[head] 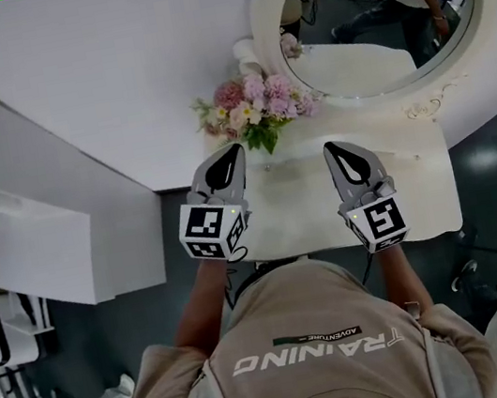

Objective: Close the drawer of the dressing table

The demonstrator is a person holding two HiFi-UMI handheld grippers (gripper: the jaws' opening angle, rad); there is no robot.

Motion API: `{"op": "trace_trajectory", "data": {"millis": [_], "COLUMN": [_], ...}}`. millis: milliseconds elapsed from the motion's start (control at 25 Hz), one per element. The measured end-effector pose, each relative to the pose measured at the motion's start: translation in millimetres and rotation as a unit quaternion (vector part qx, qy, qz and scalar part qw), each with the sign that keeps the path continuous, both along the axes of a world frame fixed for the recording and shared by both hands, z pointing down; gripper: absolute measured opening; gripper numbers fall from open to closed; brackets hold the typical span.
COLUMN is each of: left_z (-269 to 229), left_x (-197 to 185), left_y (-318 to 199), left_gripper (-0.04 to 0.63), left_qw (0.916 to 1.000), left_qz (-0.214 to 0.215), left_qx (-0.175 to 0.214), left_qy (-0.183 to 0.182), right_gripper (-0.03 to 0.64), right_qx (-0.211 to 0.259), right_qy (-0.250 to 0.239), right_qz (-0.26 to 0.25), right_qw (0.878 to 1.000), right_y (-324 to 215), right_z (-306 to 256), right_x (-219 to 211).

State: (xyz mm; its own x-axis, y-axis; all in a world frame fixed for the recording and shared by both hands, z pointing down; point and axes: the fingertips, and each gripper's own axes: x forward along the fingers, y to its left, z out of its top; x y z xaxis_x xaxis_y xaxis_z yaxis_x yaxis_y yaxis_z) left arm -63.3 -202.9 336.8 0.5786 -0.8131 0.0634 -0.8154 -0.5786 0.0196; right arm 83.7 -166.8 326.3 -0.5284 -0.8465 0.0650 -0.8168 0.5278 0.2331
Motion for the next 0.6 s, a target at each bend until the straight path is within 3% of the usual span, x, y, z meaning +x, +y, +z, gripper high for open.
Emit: {"op": "trace_trajectory", "data": {"millis": [360, 600], "left_z": [-19, -21], "left_x": [0, 0], "left_y": [-4, -8], "left_gripper": [0.018, 0.018], "left_qw": [0.9998, 0.9997], "left_qz": [0.002, 0.001], "left_qx": [0.022, 0.023], "left_qy": [0.0, -0.007], "right_gripper": [0.002, 0.002], "right_qx": [-0.011, -0.003], "right_qy": [-0.049, -0.044], "right_qz": [0.004, 0.007], "right_qw": [0.999, 0.999], "right_y": [-3, -7], "right_z": [-15, -20], "right_x": [2, 0]}}
